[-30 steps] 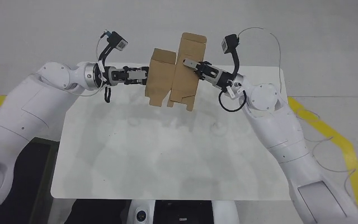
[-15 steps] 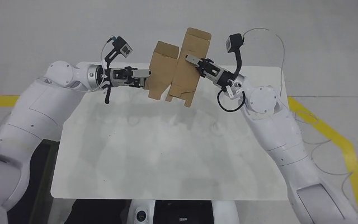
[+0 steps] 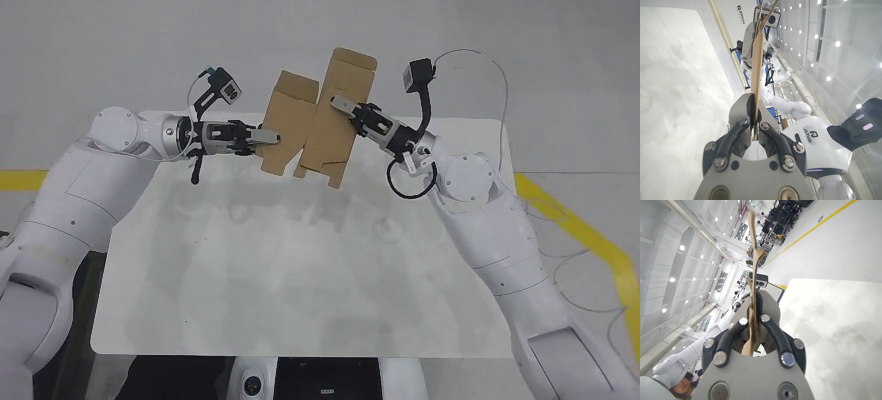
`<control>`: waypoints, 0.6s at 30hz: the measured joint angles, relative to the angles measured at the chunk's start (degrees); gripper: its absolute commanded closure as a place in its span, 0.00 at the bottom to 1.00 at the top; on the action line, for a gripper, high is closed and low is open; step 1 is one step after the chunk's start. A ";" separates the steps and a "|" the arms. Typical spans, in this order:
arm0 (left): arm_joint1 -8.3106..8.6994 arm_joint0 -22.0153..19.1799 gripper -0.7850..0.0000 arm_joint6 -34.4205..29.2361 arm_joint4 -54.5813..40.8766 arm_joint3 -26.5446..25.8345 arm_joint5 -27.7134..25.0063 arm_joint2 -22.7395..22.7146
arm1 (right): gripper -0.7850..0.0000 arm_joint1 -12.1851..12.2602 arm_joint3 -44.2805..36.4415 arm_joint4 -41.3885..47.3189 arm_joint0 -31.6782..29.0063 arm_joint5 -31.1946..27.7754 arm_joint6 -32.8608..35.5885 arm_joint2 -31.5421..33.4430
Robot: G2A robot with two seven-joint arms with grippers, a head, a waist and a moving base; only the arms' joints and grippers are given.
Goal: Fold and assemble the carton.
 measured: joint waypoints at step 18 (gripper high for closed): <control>-0.50 1.77 1.00 -10.19 8.40 -1.12 10.16 -7.40 | 0.00 2.99 -0.60 0.44 -1.95 4.99 19.40 9.13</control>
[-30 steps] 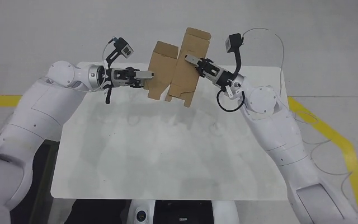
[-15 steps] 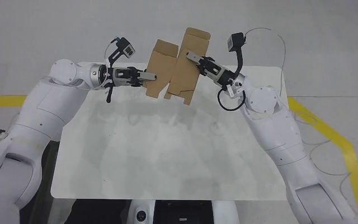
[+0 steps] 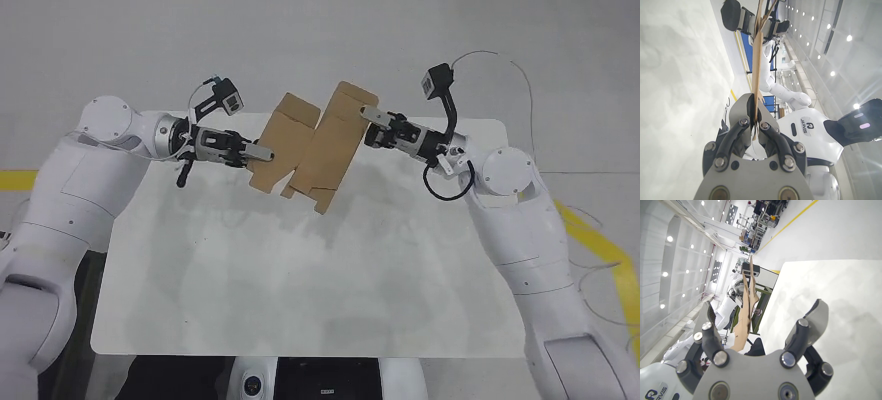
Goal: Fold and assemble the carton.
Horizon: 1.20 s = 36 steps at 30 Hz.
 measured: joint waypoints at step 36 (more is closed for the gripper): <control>2.95 0.69 1.00 -0.56 -2.97 -6.71 0.59 8.63 | 0.62 1.65 3.57 6.99 2.27 -7.04 26.45 -3.60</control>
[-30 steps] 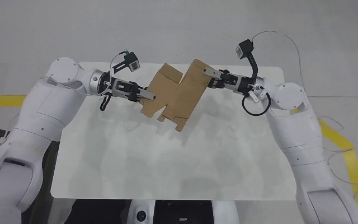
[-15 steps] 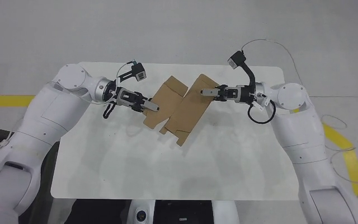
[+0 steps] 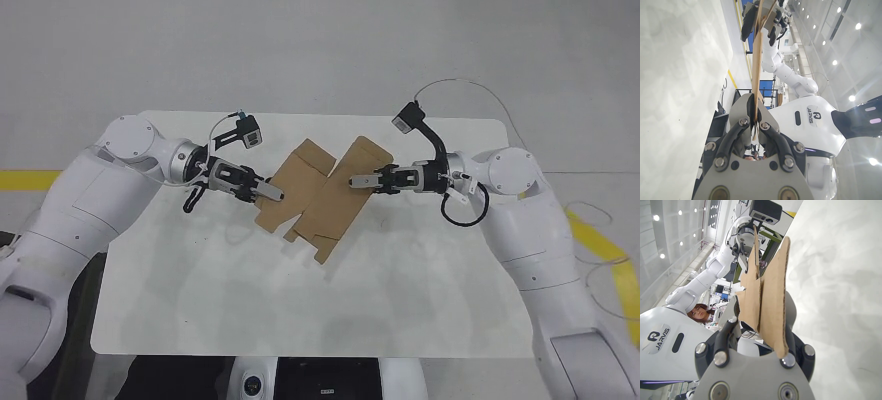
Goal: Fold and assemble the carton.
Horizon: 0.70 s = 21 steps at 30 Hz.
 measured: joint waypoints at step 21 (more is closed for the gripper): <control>0.57 -0.18 0.00 0.00 0.06 -1.07 0.00 0.06 | 1.00 -0.46 3.85 4.13 2.67 -1.38 0.86 -2.91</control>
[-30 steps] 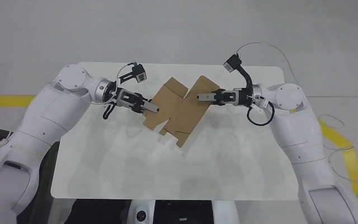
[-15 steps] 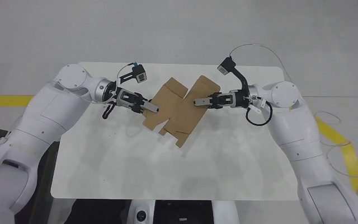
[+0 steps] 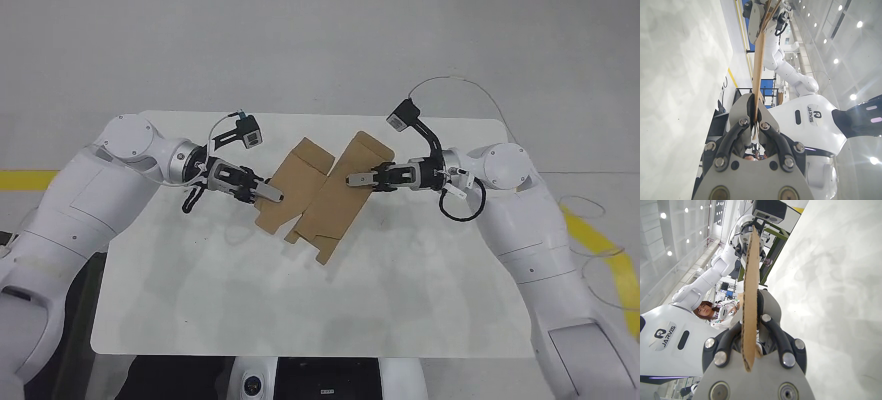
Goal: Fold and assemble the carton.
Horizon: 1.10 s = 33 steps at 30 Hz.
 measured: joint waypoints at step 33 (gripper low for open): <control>-5.00 0.81 0.00 -0.01 -3.56 16.05 0.03 -9.02 | 1.00 -0.84 -9.87 -15.30 -4.89 13.62 -32.95 -3.10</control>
